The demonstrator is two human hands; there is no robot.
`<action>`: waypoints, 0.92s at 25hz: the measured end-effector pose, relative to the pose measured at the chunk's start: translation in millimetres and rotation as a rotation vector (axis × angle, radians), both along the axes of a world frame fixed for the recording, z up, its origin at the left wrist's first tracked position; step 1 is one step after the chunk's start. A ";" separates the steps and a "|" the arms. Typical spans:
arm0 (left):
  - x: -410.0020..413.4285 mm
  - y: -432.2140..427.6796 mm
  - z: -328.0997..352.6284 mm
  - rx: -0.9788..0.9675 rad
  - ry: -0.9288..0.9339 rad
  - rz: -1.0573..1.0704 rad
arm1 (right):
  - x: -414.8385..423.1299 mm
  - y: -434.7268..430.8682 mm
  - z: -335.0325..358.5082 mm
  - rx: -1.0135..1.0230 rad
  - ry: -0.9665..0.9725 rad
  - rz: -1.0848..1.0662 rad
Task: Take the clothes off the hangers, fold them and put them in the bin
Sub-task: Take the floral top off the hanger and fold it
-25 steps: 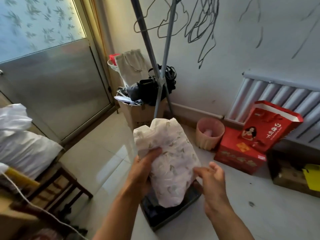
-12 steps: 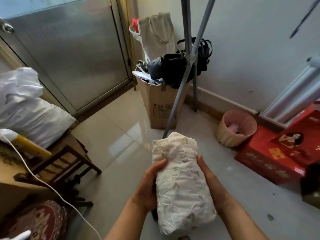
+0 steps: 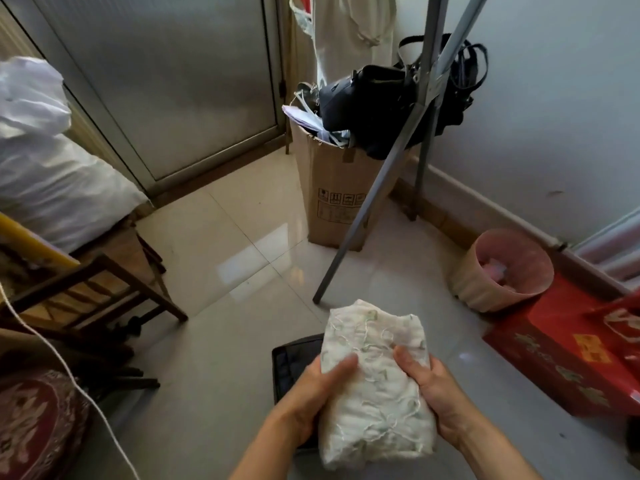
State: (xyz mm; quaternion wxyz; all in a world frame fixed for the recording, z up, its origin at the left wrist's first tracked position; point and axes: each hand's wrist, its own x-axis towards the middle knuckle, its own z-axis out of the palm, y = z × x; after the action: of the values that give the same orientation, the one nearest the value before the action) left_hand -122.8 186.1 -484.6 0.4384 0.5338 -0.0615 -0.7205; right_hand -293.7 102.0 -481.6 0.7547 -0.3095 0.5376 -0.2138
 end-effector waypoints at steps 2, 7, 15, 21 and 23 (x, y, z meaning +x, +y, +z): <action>-10.9 -0.1 -40.4 0.019 -0.070 0.054 | -5.8 -2.0 -37.8 0.028 0.019 0.003; -26.0 -3.9 -136.3 0.135 -0.136 0.175 | -28.7 3.6 -124.2 0.203 -0.135 0.093; -45.5 -7.8 -261.8 0.167 -0.135 0.038 | -52.6 -9.0 -259.5 0.149 0.219 0.176; -9.9 -0.3 -317.6 0.270 -0.430 0.220 | 5.6 -10.2 -314.0 0.005 0.302 0.155; 15.5 3.8 -334.9 0.274 -0.549 0.295 | 41.5 -12.4 -334.5 -0.071 0.305 0.199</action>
State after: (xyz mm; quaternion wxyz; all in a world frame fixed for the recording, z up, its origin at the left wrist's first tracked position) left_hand -107.3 189.9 -819.5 0.4291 0.7650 -0.0019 -0.4802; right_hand -252.3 89.5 -816.2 0.6706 -0.4161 0.6046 -0.1077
